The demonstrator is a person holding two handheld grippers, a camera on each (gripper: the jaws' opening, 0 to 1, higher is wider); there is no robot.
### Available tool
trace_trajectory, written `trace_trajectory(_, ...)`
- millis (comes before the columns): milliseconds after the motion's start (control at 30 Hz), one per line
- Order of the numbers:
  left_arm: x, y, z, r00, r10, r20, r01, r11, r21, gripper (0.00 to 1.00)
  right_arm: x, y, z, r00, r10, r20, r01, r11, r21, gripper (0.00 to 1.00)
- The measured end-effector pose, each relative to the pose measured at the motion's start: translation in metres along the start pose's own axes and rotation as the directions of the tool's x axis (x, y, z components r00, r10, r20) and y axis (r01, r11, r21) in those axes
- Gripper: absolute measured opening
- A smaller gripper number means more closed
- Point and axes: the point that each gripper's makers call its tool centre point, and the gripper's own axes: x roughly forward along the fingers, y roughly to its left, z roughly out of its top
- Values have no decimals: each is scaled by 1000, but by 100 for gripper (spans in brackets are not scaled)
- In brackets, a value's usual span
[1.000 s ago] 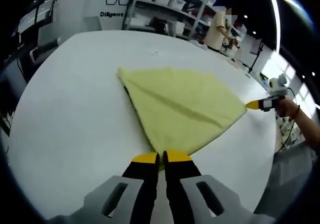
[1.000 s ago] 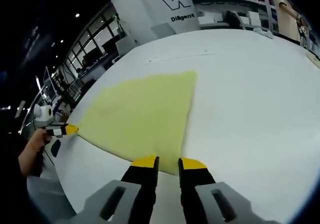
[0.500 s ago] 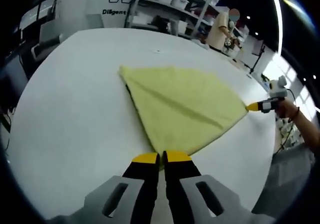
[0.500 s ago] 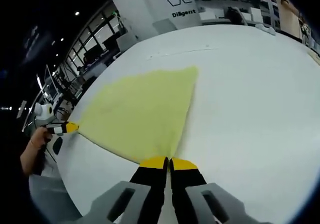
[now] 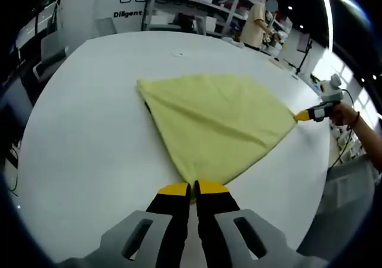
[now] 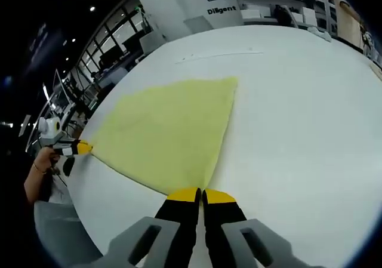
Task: Fold the garment on the visible template until the final outline fits inside the template.
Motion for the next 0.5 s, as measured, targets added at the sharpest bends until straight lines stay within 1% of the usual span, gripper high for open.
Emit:
trace_trajectory(167,-3,-4,-5,1000,-3,-22,4,1000,14,1,-3,0,-6,1000,-2,-11,2,1000,2,0)
trace_trajectory(400,-7,-6,-11,999,1,-37,0,1000,23,1,-6,3,-13,999,-2,-35,2,1000,-5,0)
trace_trajectory(500,-9,-7,-13,999,-3,-51,4,1000,18,1,-8,5,-18,999,1,-47,-2,1000,-21,0)
